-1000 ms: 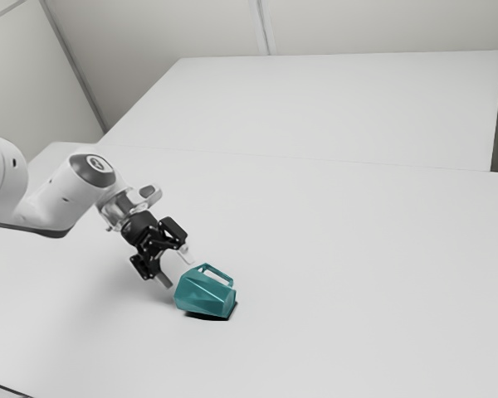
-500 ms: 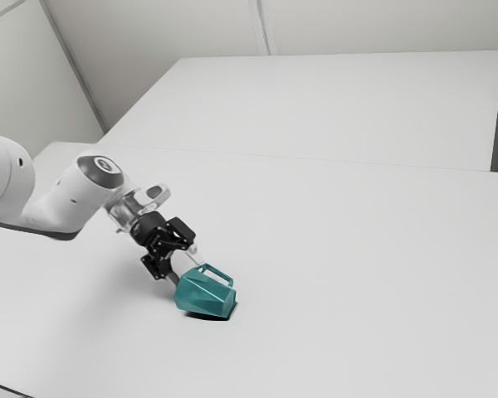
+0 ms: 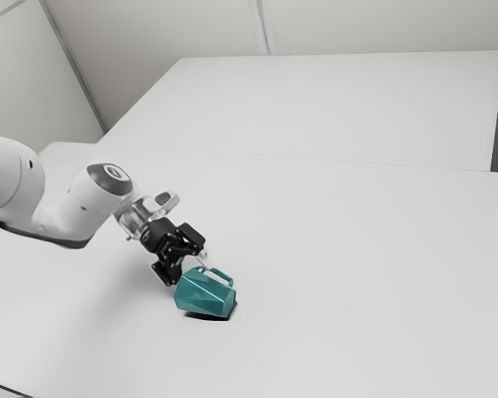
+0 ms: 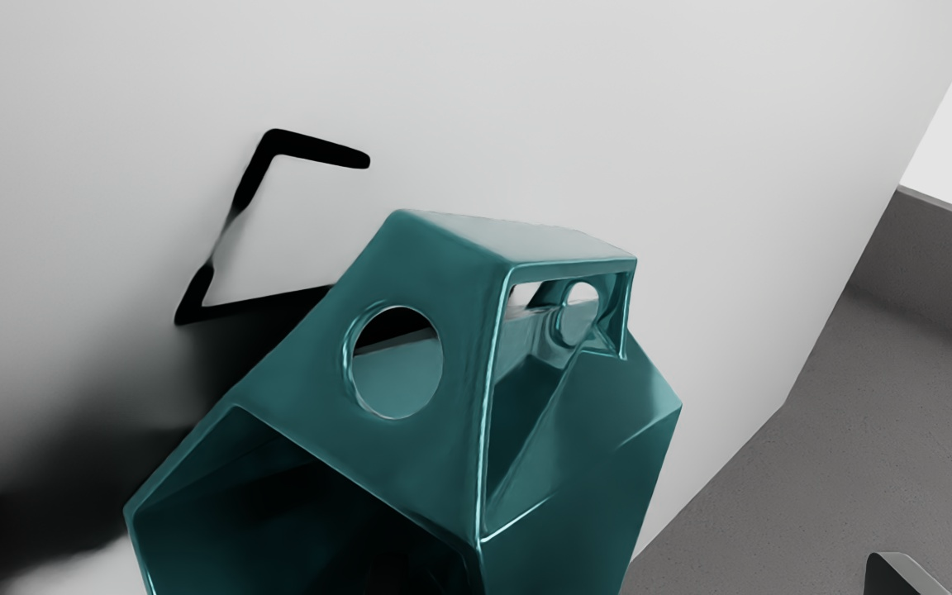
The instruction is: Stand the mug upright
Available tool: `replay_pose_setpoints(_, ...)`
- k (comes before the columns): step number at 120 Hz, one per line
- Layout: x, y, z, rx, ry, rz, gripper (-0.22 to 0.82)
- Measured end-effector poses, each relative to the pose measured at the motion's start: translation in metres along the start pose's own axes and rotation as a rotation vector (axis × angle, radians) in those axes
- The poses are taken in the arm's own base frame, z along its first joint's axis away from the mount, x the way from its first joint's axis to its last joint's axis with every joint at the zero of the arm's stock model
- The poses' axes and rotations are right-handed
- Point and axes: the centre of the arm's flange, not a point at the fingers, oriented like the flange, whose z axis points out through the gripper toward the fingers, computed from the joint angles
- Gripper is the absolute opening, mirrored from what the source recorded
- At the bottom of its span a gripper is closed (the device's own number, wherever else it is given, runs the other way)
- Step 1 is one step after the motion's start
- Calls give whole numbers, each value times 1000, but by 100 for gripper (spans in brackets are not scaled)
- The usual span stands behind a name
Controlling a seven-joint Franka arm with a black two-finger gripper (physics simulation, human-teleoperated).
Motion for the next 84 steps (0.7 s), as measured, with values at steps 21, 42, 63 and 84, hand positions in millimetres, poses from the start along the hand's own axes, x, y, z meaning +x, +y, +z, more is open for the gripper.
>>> replay_pose_setpoints(21,2,1,4,-11,9,13,36)
replay_pose_setpoints(42,3,5,4,-15,20,36,3)
replay_pose_setpoints(63,7,21,1,-8,30,85,-11)
replay_pose_setpoints(84,10,35,-6,2,43,126,-15)
